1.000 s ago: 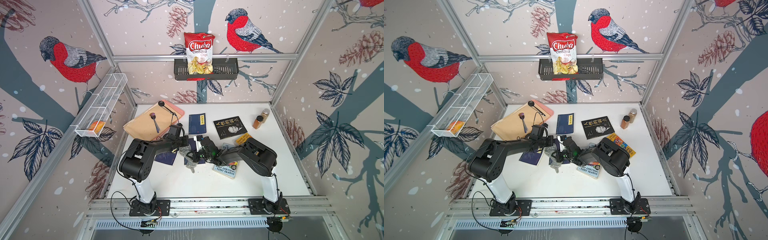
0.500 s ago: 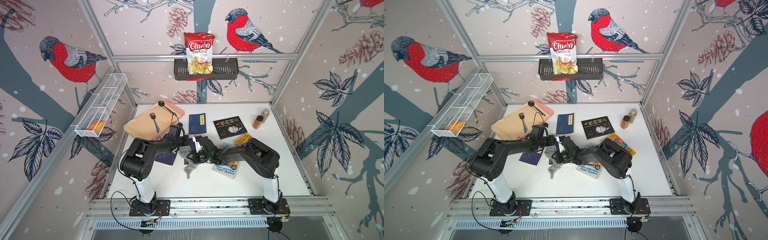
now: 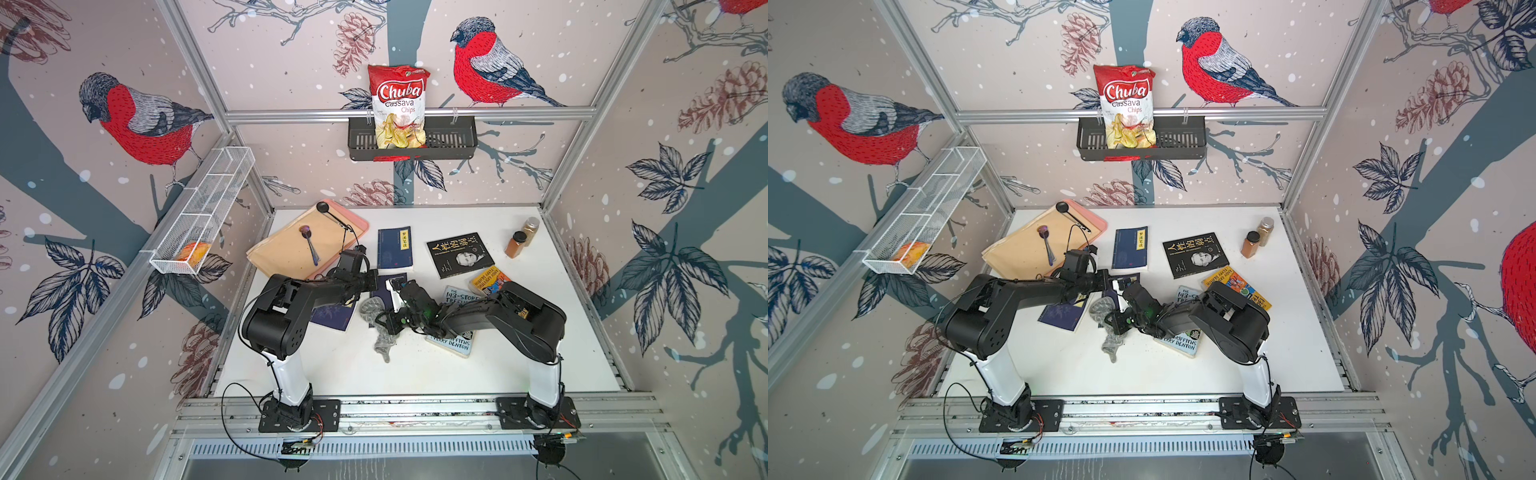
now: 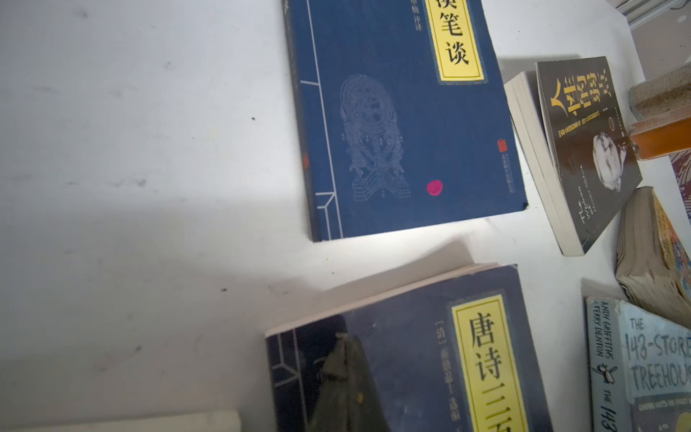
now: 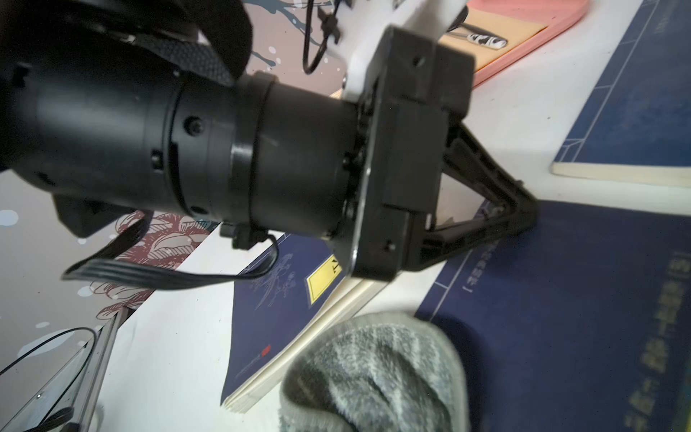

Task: Wipe the cover of the book
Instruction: Wipe the dirt from the cover of the book.

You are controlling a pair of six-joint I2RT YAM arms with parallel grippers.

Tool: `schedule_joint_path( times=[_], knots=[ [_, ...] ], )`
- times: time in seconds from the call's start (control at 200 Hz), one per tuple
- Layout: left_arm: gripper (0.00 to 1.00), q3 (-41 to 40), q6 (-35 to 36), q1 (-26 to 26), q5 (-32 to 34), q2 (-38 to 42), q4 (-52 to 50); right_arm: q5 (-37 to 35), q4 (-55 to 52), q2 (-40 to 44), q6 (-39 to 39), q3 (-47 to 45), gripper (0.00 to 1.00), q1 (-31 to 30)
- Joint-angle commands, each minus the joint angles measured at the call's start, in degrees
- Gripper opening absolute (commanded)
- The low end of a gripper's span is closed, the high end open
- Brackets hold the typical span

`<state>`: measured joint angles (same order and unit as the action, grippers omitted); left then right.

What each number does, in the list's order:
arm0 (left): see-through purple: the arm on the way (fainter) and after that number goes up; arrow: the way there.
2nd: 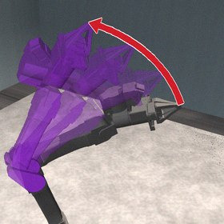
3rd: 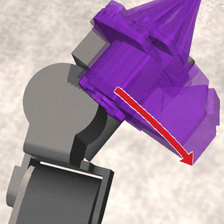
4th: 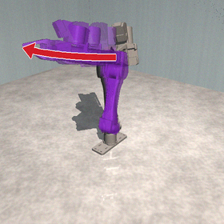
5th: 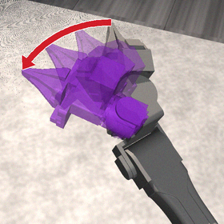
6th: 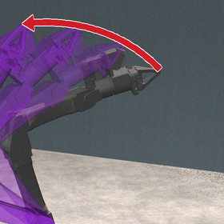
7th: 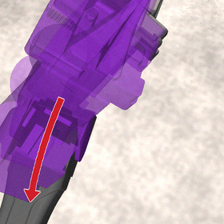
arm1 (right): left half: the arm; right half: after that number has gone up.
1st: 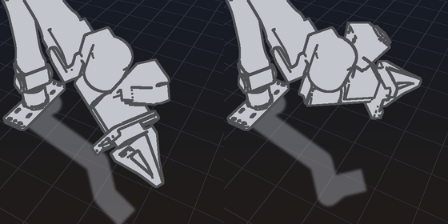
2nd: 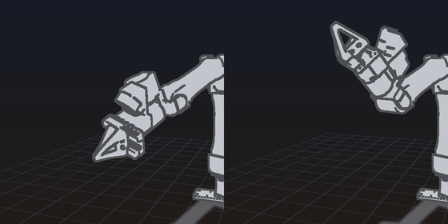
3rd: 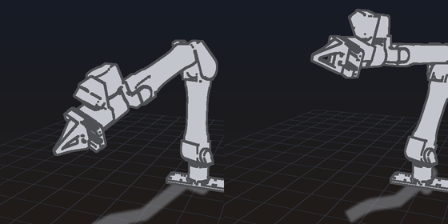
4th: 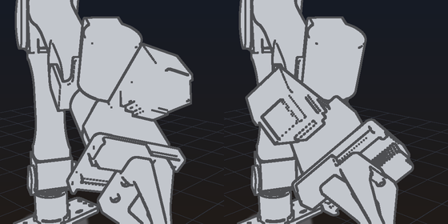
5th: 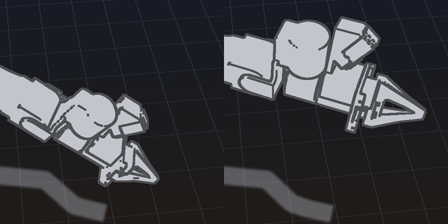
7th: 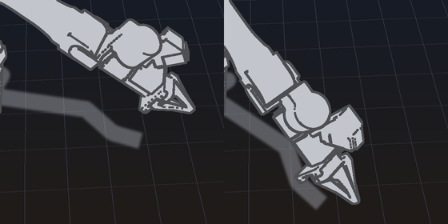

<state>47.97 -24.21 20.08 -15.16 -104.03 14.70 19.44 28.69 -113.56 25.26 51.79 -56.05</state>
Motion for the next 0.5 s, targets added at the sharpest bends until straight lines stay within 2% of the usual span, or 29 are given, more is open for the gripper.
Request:
schedule_joint_path(
  times=[0.0, 0.145, 0.245, 0.495],
  knots=[
    [0.0, -0.3, 0.2, 0.0, 1.2, -0.7, -6.9, -0.9, -9.2, -1.9, 2.0, 0.8, 0.0, 2.9],
    [0.0, -0.4, 0.3, 0.0, 1.2, -0.4, -7.0, -0.8, -8.8, -2.5, 3.0, 3.6, 0.0, 9.2],
    [0.0, -0.4, 0.5, 0.0, 1.4, -0.6, -7.5, 0.5, -10.6, -0.3, 2.1, 4.6, 0.0, 11.0],
    [0.0, 0.2, 0.4, 0.1, 1.2, -0.1, -7.9, -1.0, -11.1, 15.5, 3.2, -6.4, 0.0, 12.6]
  ],
)
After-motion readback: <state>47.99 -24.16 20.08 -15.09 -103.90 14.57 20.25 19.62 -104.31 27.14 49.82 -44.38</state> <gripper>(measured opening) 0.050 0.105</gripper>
